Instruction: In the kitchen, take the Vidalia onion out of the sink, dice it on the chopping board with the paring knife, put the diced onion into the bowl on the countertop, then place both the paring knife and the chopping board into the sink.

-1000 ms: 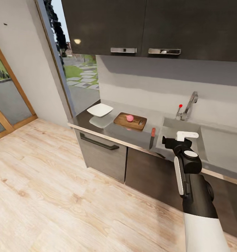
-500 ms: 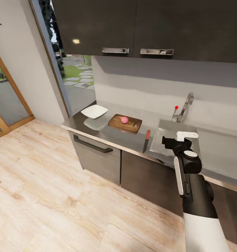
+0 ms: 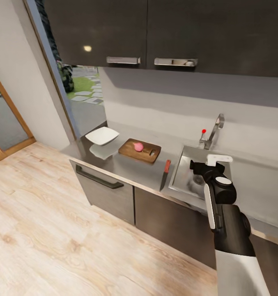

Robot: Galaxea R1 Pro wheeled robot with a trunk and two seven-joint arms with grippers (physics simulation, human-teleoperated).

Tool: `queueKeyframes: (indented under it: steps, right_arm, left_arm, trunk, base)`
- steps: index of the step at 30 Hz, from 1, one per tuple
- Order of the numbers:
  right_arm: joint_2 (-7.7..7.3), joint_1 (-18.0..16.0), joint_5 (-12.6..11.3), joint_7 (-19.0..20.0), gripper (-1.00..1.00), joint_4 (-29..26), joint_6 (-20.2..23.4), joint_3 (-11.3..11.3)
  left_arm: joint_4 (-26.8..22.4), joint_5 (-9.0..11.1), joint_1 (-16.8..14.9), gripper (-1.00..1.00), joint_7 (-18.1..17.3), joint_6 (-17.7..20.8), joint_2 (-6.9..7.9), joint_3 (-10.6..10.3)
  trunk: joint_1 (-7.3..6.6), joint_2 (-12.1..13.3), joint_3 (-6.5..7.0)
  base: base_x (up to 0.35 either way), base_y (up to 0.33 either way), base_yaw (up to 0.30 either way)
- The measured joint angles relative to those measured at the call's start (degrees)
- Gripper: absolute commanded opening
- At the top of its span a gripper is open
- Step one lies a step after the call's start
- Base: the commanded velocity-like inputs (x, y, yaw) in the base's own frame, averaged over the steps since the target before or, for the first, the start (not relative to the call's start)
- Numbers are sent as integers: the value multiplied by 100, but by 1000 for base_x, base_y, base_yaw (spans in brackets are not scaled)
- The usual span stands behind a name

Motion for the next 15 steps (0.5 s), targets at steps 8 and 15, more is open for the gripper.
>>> queueKeyframes:
  steps: [8, 15]
  right_arm:
    - [0, -1, 0, 0, 100, 0, 0, 0]
    - [0, -2, -3, 0, 100, 0, 0, 0]
  left_arm:
    - [-1, 0, 0, 100, 0, -2, 1, 0]
    - [2, 0, 0, 100, 0, 0, 1, 0]
  trunk:
    - [0, 0, 0]
    - [3, 1, 0]
  base:
    - [276, -36, 0]
    - [47, -7, 0]
